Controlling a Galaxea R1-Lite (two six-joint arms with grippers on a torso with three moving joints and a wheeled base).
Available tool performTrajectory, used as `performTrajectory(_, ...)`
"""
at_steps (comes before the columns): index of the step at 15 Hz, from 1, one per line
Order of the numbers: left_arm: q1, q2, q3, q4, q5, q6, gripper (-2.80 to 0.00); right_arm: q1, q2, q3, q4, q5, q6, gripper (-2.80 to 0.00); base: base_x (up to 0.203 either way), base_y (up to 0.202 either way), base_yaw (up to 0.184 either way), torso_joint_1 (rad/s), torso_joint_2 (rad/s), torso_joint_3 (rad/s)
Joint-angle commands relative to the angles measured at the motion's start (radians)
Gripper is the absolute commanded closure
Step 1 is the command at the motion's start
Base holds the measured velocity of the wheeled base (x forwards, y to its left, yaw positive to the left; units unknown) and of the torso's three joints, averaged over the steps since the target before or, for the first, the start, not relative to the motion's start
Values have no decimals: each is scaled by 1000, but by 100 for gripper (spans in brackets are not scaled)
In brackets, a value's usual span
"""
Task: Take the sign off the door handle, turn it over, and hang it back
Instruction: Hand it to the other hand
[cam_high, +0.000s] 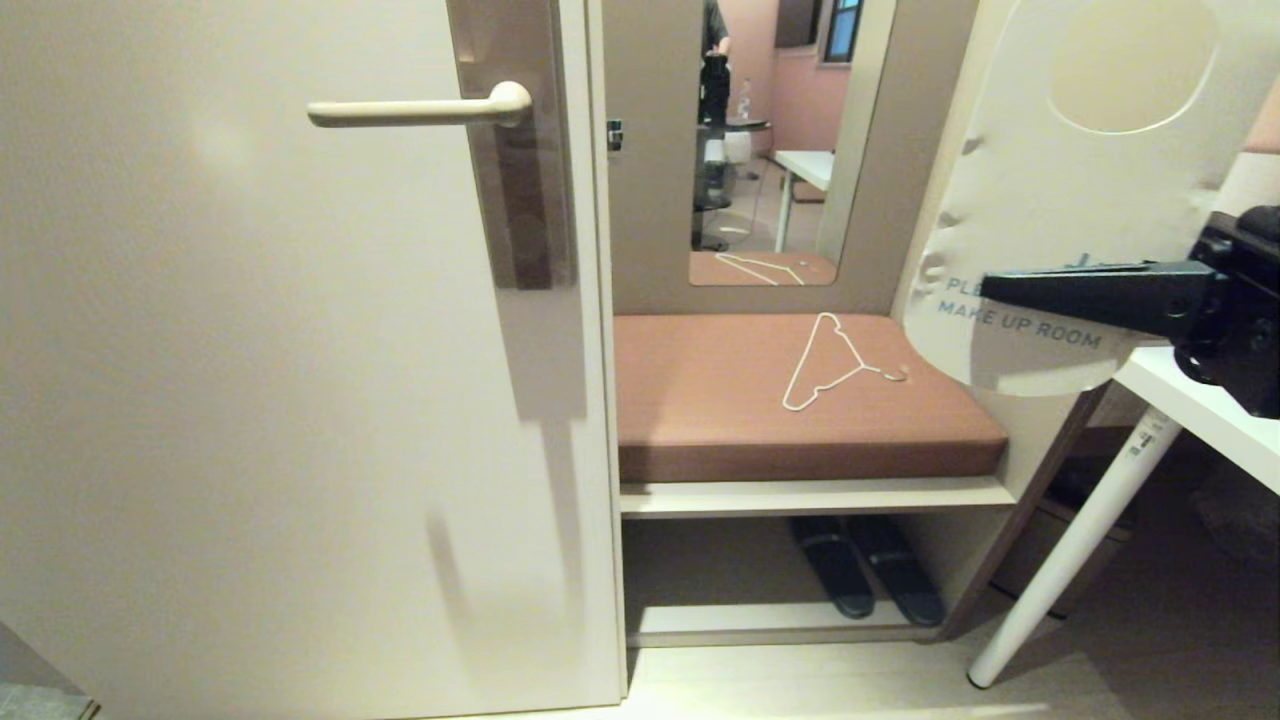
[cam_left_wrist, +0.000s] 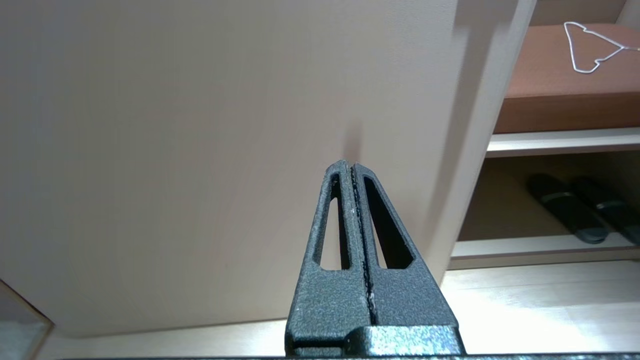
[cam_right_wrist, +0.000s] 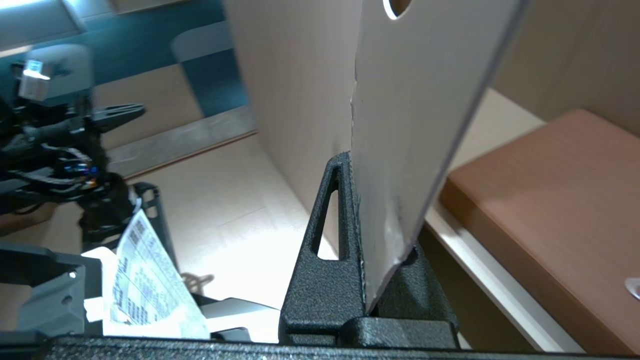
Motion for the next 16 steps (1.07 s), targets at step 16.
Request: performTrajectory(16,-152,554,-507,-13,-104,-78,0,198,201,-37,-324,6,164,0,0,0,0,0,0,0)
